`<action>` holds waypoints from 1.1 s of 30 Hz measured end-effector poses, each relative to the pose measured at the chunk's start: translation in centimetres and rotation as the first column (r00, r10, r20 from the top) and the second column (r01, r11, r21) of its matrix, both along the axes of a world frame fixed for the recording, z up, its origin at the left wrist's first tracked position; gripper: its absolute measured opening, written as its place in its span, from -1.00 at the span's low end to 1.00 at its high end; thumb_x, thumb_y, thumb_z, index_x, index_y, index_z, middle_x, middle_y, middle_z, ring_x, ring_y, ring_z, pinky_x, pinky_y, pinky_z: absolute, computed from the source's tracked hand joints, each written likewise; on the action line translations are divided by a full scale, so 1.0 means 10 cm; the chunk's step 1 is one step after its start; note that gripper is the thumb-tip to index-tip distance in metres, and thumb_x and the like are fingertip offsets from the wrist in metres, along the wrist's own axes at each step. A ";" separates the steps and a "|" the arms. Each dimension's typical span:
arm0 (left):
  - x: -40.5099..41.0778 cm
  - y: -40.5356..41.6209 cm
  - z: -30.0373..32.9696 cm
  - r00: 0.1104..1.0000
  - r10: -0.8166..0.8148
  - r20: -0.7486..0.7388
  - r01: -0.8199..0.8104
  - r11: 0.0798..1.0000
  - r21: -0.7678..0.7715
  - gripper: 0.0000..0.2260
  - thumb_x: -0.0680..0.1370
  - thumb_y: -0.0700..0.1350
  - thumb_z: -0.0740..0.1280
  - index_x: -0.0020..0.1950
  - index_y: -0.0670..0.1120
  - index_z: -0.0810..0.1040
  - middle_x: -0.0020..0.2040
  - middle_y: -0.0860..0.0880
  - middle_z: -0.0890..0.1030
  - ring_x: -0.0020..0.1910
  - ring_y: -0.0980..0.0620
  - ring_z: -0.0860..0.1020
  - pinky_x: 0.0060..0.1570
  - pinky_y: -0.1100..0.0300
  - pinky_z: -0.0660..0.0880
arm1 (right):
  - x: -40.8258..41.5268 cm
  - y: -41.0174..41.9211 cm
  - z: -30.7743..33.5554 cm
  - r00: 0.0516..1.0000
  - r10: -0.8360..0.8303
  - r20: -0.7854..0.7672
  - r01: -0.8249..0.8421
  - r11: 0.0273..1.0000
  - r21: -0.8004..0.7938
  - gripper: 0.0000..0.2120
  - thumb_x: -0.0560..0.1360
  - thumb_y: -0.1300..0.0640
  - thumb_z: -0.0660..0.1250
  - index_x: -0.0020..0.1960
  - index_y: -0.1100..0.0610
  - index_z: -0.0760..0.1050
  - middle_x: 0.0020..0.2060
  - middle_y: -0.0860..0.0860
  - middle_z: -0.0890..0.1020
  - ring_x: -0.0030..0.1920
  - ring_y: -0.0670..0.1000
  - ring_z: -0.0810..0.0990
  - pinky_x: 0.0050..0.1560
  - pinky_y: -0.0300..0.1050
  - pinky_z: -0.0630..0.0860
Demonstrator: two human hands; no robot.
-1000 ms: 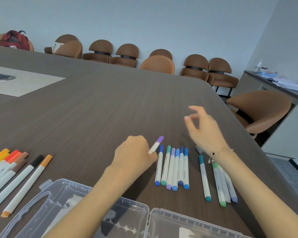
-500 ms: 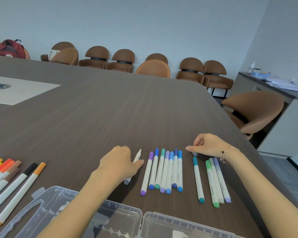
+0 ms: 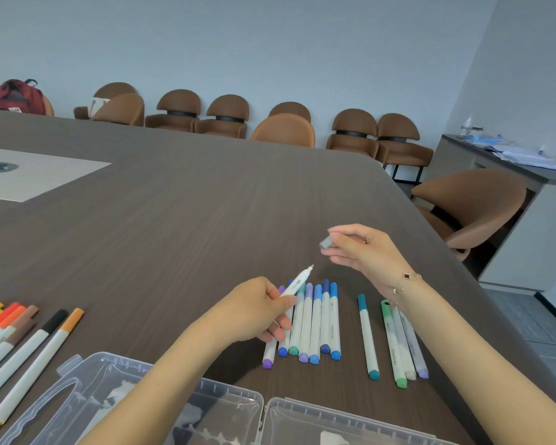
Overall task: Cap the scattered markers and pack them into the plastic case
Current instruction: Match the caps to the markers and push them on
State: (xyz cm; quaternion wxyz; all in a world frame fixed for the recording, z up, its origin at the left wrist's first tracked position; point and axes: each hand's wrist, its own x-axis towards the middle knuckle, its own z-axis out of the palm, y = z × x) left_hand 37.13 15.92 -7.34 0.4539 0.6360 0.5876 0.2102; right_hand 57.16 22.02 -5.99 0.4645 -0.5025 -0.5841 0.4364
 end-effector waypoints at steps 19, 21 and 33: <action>0.02 -0.04 0.09 0.993 0.037 0.112 -0.035 0.999 -0.017 -0.86 0.61 -0.04 0.21 -0.11 -0.04 0.45 -0.32 0.02 0.59 -0.48 0.15 0.54 -0.36 0.37 0.55 | -0.23 -0.11 -0.08 0.975 0.063 0.212 -0.071 0.997 0.029 -0.82 0.53 0.05 0.32 0.09 0.02 0.60 -0.06 -0.10 0.67 -0.09 -0.21 0.65 -0.15 -0.41 0.55; 0.03 -0.04 0.08 0.992 0.025 0.123 -0.024 1.000 -0.010 -0.84 0.61 -0.05 0.20 -0.03 -0.08 0.51 -0.31 0.02 0.58 -0.48 0.15 0.52 -0.36 0.38 0.54 | -0.26 -0.12 -0.08 0.975 0.064 0.211 -0.071 0.997 0.027 -0.82 0.52 0.04 0.32 0.08 0.03 0.61 -0.09 -0.10 0.68 -0.10 -0.22 0.65 -0.16 -0.41 0.55; -0.03 -0.01 0.16 0.978 0.125 0.164 -0.120 0.992 -0.040 -0.78 0.61 -0.08 0.22 -0.15 -0.11 0.58 -0.35 0.00 0.53 -0.44 0.15 0.47 -0.40 0.38 0.45 | -0.41 -0.25 -0.14 0.995 -0.021 0.098 0.012 0.996 0.087 -0.80 0.55 0.11 0.29 0.12 0.08 0.59 -0.08 -0.05 0.67 -0.10 -0.20 0.64 -0.12 -0.39 0.54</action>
